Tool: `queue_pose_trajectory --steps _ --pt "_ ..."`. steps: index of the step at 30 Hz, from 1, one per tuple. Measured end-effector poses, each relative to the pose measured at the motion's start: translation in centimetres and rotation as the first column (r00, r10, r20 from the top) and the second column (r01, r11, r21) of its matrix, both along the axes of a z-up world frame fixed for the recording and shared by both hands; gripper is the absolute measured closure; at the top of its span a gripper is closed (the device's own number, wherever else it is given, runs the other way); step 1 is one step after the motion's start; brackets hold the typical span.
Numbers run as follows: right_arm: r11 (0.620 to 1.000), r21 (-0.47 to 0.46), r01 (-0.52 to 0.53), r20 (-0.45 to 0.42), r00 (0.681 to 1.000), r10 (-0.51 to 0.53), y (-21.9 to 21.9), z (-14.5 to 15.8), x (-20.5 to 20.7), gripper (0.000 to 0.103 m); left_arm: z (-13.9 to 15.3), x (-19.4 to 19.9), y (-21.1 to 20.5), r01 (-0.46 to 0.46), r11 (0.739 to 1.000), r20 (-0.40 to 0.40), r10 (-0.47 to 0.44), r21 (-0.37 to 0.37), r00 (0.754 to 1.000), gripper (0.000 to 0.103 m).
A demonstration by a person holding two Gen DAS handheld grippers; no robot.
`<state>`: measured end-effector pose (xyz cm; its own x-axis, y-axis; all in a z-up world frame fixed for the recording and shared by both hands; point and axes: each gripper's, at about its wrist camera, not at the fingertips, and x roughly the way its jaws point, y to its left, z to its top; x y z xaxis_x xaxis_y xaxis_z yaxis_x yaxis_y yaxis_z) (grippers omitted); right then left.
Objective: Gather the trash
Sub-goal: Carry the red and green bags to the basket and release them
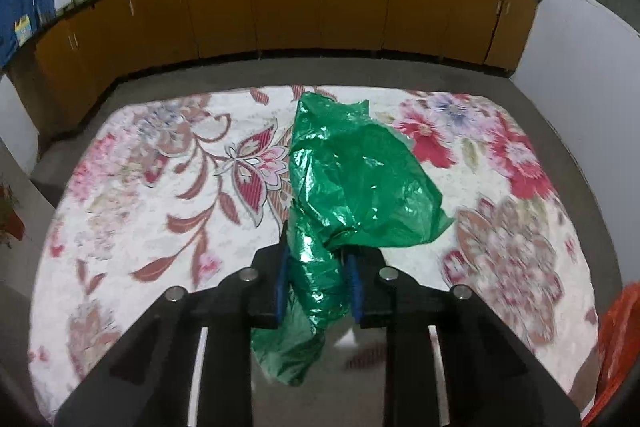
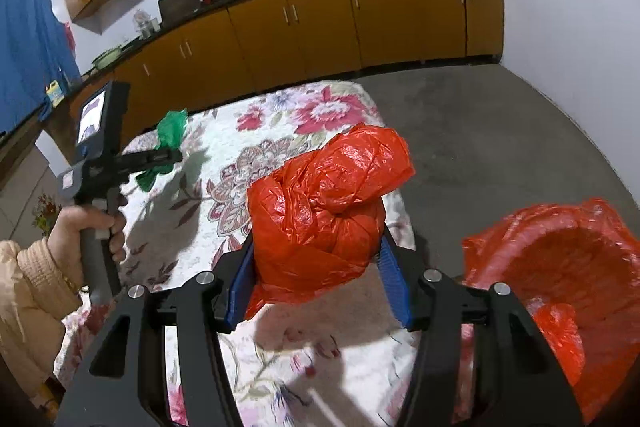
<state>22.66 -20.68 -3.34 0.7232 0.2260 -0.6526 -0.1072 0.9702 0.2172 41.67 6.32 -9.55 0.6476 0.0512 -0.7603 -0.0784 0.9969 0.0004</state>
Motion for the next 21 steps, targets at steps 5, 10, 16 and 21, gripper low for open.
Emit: queue_pose_trajectory --steps 5,10,16,21 --pt "0.999 0.008 0.040 0.041 0.998 -0.041 -2.1 2.5 -2.8 0.047 3.3 -4.1 -1.3 0.058 0.998 0.053 -0.058 0.007 0.997 0.079" --pt "0.996 -0.011 0.083 0.086 0.993 -0.082 -4.1 4.7 -5.6 0.047 7.3 -9.0 -3.8 0.144 0.990 0.110 -0.143 -0.002 0.984 0.079" --pt "0.988 -0.038 0.148 0.114 0.983 -0.143 -6.5 6.4 -8.6 0.047 10.8 -14.0 -7.5 0.251 0.968 0.152 -0.248 0.002 0.957 0.079" --pt "0.976 -0.053 0.210 0.109 0.973 -0.204 -8.7 6.8 -10.3 0.047 12.6 -17.0 -11.0 0.338 0.941 0.171 -0.332 -0.010 0.928 0.079"
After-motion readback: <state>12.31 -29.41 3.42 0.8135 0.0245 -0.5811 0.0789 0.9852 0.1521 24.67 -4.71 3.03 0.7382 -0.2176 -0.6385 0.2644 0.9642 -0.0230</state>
